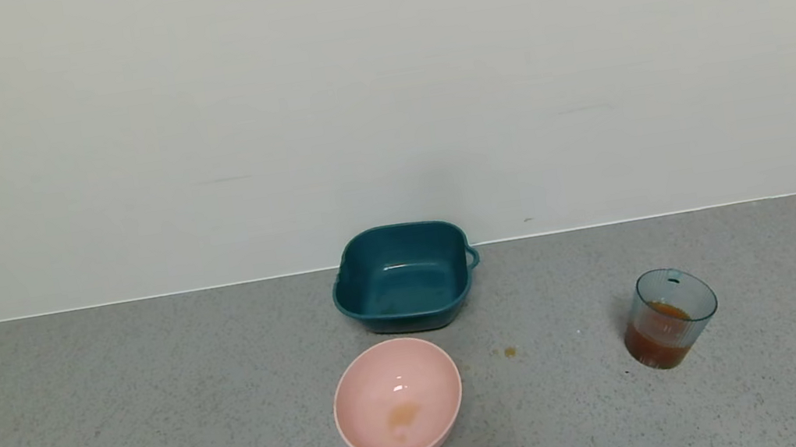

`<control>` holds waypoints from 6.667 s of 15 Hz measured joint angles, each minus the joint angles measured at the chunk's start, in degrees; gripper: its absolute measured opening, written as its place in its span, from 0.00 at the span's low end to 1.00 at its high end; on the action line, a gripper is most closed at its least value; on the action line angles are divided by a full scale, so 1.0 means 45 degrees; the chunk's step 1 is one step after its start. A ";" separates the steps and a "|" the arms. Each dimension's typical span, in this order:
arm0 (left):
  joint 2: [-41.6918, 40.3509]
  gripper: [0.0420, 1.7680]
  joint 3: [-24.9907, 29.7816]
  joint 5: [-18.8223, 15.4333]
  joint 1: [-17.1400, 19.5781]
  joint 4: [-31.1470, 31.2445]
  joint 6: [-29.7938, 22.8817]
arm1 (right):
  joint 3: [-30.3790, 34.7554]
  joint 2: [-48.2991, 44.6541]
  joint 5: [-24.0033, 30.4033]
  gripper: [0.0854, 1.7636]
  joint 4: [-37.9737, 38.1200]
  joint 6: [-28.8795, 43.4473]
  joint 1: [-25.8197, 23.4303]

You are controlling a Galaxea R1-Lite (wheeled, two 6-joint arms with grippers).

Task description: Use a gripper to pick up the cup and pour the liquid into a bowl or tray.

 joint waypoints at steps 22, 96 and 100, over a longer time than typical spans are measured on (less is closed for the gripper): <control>0.0000 0.97 0.0000 0.0000 0.0000 0.0000 -0.0003 | -0.3240 1.1819 0.0626 0.97 -0.3202 -0.0125 0.1206; 0.0000 0.97 0.0000 0.0000 0.0000 0.0000 -0.0003 | -0.3272 2.7231 0.0634 0.76 -2.0236 0.0000 0.1677; 0.0000 0.97 0.0000 0.0000 0.0000 0.0000 -0.0003 | -0.3338 2.6993 0.0656 0.76 -2.0231 -0.0008 0.1677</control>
